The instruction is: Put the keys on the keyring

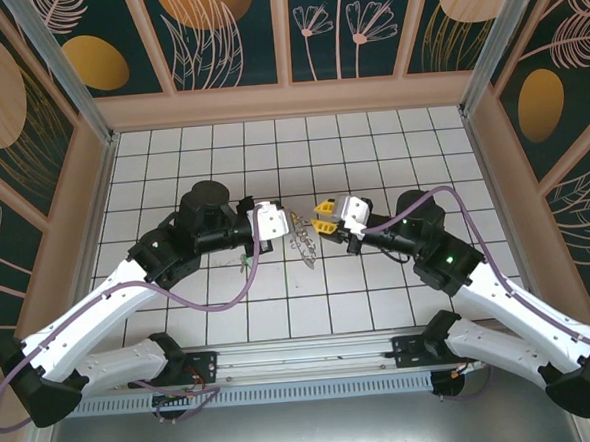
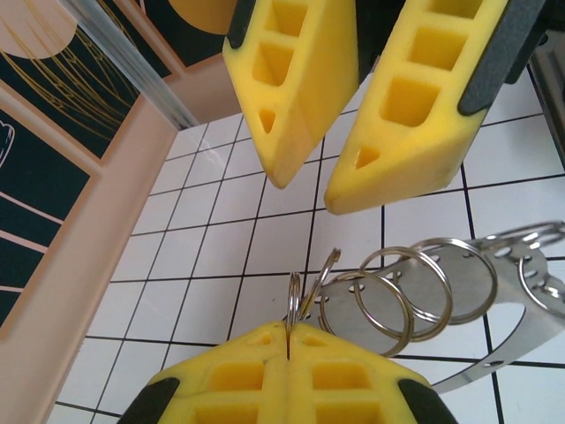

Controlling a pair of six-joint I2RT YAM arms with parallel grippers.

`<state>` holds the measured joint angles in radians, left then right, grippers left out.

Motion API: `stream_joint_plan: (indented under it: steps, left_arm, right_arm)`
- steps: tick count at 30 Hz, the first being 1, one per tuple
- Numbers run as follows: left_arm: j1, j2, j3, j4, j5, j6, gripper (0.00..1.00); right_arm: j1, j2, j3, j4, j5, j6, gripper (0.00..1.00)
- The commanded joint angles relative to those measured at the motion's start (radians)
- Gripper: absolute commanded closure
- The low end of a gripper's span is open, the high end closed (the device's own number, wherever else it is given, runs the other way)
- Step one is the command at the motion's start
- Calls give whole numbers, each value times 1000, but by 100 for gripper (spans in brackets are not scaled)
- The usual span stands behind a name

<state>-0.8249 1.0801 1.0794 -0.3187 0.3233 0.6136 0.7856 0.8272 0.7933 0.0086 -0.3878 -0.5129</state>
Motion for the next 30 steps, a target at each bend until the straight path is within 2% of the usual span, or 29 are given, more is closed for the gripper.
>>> stream_joint_plan:
  steps: [1,12,26,30]
  left_arm:
    - [-6,-2,34,17,-6,15,100]
    - [-15,1,33,14,14,2,100]
    - [-24,19,40,5,16,0,100]
    - [-26,22,46,1,21,-3,100]
  right_arm:
    - [9,-11,38,-23,17,-28,77]
    - [10,82,62,16,-7,-35,78]
    - [16,118,71,7,-74,-36,75]
    - [17,126,77,3,-74,-42,77]
